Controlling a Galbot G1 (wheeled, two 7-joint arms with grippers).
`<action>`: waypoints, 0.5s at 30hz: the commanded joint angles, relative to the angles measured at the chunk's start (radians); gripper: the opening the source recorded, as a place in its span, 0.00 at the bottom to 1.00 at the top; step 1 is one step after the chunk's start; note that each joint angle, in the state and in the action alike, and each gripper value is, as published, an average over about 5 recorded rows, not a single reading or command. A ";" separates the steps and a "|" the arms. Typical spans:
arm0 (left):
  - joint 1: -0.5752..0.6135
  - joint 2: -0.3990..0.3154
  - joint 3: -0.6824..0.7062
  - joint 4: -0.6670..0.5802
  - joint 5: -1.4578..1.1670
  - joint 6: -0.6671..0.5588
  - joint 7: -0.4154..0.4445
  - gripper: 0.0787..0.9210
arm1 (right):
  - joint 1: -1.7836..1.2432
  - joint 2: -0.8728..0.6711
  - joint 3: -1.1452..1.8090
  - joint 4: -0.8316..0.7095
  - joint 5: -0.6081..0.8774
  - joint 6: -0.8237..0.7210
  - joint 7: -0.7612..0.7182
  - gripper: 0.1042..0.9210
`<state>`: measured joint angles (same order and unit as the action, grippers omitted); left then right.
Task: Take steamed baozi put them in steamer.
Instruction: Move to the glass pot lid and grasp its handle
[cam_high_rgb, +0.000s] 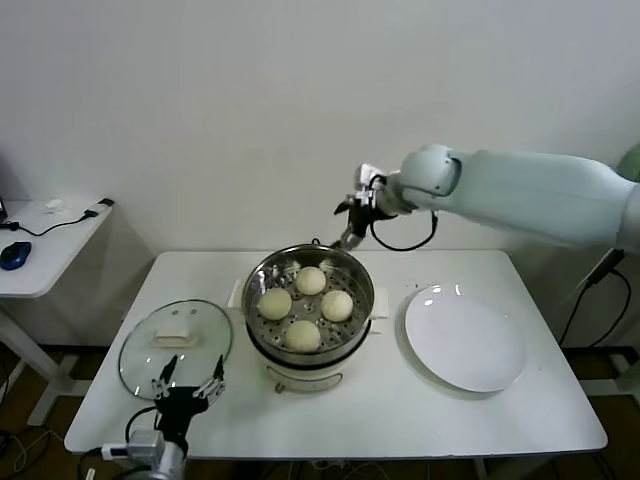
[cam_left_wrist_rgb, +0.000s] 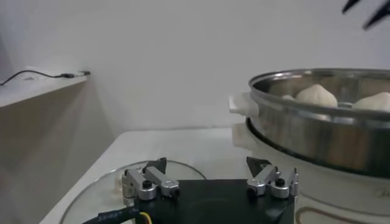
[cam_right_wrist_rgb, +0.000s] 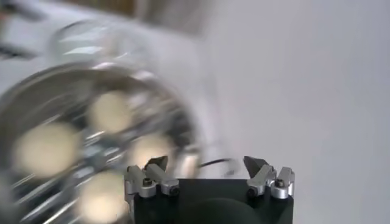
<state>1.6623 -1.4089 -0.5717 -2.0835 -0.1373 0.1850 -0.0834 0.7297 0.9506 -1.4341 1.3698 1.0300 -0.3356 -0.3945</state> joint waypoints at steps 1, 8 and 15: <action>-0.041 0.015 -0.017 -0.003 -0.051 -0.014 0.006 0.88 | -0.586 -0.404 0.771 0.125 -0.134 0.012 0.413 0.88; -0.057 0.029 -0.026 -0.008 -0.045 0.005 0.016 0.88 | -1.462 -0.450 1.604 0.189 -0.298 0.185 0.371 0.88; -0.066 0.038 -0.028 0.016 0.025 -0.052 0.034 0.88 | -2.007 -0.177 2.076 0.217 -0.439 0.397 0.301 0.88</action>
<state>1.6120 -1.3839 -0.5947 -2.0860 -0.1626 0.1816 -0.0667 -0.1516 0.6596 -0.4519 1.5138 0.7991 -0.1821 -0.1233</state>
